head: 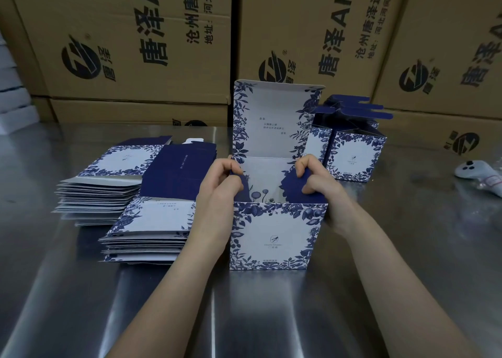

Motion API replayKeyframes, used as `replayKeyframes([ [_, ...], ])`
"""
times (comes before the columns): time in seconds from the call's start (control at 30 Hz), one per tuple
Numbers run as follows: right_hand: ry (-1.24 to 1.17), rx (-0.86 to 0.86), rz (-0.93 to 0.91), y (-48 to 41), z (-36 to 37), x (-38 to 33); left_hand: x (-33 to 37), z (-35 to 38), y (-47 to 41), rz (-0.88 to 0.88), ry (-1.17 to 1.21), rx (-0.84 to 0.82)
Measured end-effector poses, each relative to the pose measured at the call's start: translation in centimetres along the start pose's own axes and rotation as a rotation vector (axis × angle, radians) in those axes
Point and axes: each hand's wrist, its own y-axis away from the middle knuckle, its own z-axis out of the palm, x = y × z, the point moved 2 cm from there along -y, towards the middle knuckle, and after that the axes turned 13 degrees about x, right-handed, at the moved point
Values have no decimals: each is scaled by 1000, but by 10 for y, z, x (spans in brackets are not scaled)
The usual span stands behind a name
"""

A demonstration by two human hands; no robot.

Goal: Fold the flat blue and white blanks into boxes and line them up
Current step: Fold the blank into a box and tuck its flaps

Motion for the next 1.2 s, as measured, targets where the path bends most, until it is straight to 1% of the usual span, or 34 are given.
replayKeyframes([
  [0.1, -16, -18, 13, 0, -1, 2, -1, 0, -1, -5, 10, -24],
  [0.23, -97, -80, 45, -1, -3, 8, -4, 1, -1, -41, 73, -46],
  [0.3, -112, -97, 46, -2, -4, 10, -5, 1, 1, -30, 91, -55],
  [0.47, -170, -108, 41, -3, -2, 11, -6, 2, 2, -35, 94, -15],
  [0.67, -211, -44, 58, -3, -1, 11, -7, 2, 1, -40, 99, -3],
  [0.77, -220, -27, 11, -1, -1, 11, -8, 4, 1, -38, 113, 20],
  [0.87, -216, 73, -50, 0, -4, 9, -8, 7, 2, -54, 134, 27],
  [0.97, -186, 170, -106, 0, -5, 7, -7, 7, 3, -11, 154, 23],
  [1.2, -226, 214, -161, -2, -6, 8, 0, 3, -1, 20, 208, 28],
])
